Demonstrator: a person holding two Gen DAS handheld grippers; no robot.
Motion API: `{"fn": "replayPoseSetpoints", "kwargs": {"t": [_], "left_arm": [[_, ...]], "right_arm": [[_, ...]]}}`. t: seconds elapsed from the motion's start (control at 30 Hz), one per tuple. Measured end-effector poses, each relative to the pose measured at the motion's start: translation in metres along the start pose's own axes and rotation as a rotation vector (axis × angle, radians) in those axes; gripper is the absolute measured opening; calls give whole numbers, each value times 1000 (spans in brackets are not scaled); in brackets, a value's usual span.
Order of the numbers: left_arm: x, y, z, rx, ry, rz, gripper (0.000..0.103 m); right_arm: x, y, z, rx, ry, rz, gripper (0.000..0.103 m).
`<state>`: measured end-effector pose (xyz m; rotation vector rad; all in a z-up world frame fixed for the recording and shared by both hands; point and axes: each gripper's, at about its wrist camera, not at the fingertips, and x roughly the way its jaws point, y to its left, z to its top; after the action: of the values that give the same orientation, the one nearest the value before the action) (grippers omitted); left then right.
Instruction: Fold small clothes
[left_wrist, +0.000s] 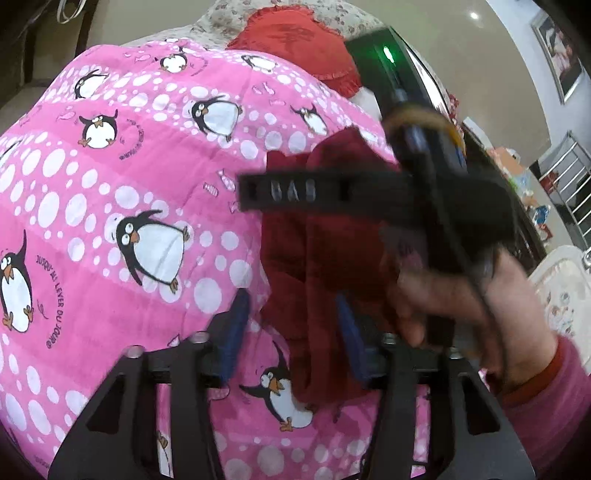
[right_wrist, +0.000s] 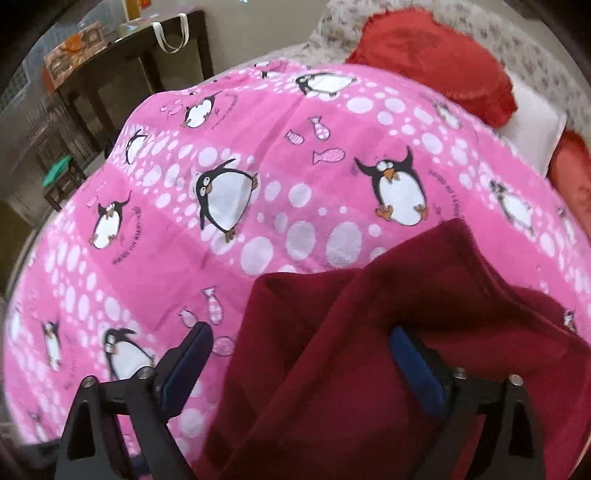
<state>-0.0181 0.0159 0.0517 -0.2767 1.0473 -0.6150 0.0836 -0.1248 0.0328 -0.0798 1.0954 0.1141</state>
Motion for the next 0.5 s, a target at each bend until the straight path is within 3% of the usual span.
{"fn": "replayPoseSetpoints", "kwargs": {"t": [0.03,0.07,0.1,0.13,0.2,0.23,0.43,0.5], "left_arm": [[-3,1,1,-9,-18,-13,68],[-6,1,3,-21,-39,-29,71],[-7,0,5,-28,-49,-43,73],[-7,0,9,-32,-53,-56,74],[-5,-8,14,-27,-57,-78,75],[-3,-12,17,-15,-59,-84,75],[34,-31,32,33,-3,-84,78],[48,-28,32,9,31,-85,73]], "right_arm": [[-6,-4,-2,-1,-19,-25,65],[-11,-12,-4,18,-31,-1,57],[-15,-20,-4,45,-36,35,40],[-21,-38,-4,117,-32,127,24],[-28,-64,-6,227,-32,272,18],[-32,-72,-6,245,-39,294,17],[-54,-79,-11,247,-78,332,16],[-60,-84,-11,243,-78,338,16]]}}
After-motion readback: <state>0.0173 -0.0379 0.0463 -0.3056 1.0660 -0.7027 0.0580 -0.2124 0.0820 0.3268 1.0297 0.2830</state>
